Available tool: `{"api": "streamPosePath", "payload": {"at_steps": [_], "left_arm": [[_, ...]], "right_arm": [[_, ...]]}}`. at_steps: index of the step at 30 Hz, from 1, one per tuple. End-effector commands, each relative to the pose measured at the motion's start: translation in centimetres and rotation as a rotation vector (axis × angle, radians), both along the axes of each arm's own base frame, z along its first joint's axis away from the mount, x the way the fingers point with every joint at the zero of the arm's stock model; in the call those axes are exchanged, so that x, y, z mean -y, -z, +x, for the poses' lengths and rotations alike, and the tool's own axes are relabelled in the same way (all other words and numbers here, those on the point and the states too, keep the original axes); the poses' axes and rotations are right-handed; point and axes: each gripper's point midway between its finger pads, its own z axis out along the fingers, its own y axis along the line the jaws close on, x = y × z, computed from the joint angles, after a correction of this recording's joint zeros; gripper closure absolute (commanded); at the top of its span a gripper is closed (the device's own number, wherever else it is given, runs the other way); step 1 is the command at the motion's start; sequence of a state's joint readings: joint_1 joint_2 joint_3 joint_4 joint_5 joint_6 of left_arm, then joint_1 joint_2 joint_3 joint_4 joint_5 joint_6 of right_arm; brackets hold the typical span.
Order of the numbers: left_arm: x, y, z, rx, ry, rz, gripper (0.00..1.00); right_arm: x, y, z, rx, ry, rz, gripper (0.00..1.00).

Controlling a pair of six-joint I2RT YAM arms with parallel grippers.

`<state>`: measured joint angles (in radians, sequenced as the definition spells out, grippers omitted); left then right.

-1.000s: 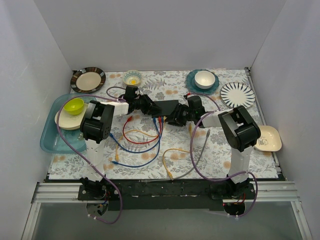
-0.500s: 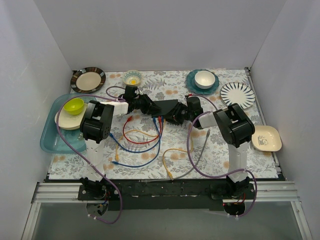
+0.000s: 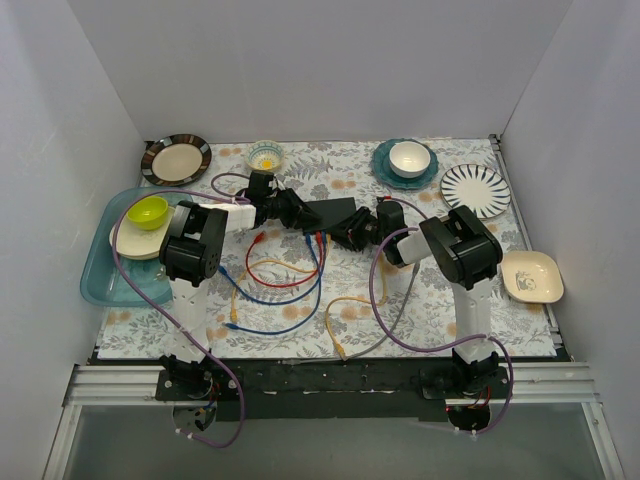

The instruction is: Pull the plug from the switch port

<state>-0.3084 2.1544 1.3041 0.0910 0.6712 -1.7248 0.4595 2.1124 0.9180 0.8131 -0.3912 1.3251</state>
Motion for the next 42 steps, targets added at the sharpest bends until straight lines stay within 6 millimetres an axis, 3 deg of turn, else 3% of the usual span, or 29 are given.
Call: {"api": "streamPosePath", "payload": {"at_steps": [1,17,23,28,33,36,37,39,40,41,42], "left_arm": [[-1.0,0.2,-0.7,-0.001,-0.007,0.046,0.85],[-0.8,0.4,-1.8,-0.011,0.015,0.029,0.88],[-0.4,0.5,-2.0,-0.033,0.013,-0.002,0.88],[-0.4,0.4,-1.5,-0.03,0.006,-0.007,0.88],[-0.4,0.4,-1.2,-0.03,0.0,-0.007,0.88],[-0.4,0.1,-1.1,-0.02,0.0,-0.006,0.88],[-0.5,0.0,-1.0,-0.017,-0.004,-0.003,0.88],[-0.9,-0.4,-0.9,-0.009,-0.008,0.002,0.88],[-1.1,-0.6,-0.7,-0.003,-0.014,0.003,0.88],[-1.2,-0.8,-0.7,-0.001,-0.017,0.003,0.88],[-1.4,-0.9,-0.6,0.001,-0.021,0.003,0.88]], "right_arm": [[0.0,-0.3,1.5,0.018,0.059,0.032,0.61],[-0.7,0.7,1.0,0.024,0.007,0.02,0.95],[-1.5,1.3,-1.6,0.042,-0.119,0.008,0.99],[-0.5,2.9,-5.1,0.0,-0.178,-0.017,0.99],[0.2,2.8,-6.8,-0.003,-0.207,-0.017,0.99],[1.3,2.5,-7.3,-0.003,-0.193,-0.024,0.99],[1.8,0.9,-7.0,0.048,-0.186,-0.027,0.99],[4.7,1.8,-7.8,0.002,-0.143,-0.113,0.99],[5.9,-0.1,-7.4,0.102,-0.149,-0.168,0.99],[7.6,-0.2,-7.2,0.113,-0.13,-0.224,0.99],[9.7,1.5,-8.3,0.027,-0.113,-0.343,0.99]]}}
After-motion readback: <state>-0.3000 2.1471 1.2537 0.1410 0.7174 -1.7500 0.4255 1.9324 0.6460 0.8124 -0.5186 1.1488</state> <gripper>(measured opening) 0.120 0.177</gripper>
